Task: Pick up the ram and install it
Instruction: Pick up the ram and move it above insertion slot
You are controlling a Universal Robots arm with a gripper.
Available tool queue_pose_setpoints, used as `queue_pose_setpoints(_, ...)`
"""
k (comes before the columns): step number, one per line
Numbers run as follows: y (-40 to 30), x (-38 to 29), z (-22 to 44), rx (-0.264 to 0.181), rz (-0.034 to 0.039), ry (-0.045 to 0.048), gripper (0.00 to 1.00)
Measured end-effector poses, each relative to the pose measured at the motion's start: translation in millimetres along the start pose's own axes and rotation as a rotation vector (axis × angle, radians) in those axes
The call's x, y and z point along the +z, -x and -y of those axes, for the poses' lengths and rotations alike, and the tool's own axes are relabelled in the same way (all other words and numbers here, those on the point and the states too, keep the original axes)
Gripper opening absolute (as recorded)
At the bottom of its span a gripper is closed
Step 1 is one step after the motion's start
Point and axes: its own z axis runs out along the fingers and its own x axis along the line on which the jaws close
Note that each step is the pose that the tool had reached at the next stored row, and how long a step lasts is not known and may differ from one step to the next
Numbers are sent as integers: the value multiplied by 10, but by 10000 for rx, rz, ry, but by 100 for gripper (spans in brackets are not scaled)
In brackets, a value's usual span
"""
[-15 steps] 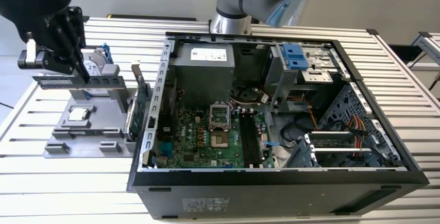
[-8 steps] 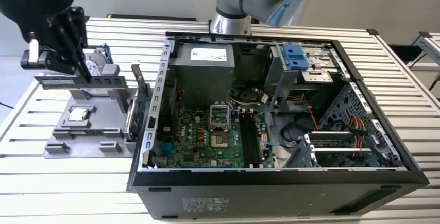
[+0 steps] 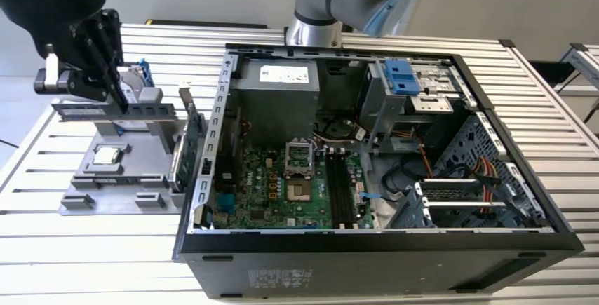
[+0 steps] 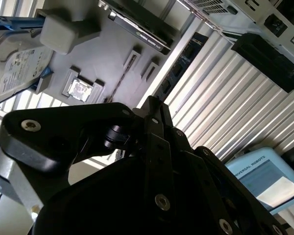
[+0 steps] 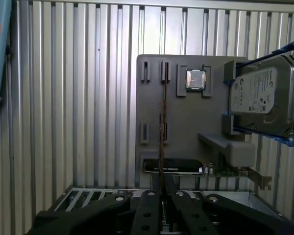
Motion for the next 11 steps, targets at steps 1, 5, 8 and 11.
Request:
queue_pose_setpoints(1,0,0,9,1,0,0,0)
queue_pose_setpoints(5,-1,0,44,1,0,0,0)
queue_pose_setpoints(8,-1,1,68,0,1,0,0)
queue_pose_setpoints(11,-2,1,100,0,0,0,0)
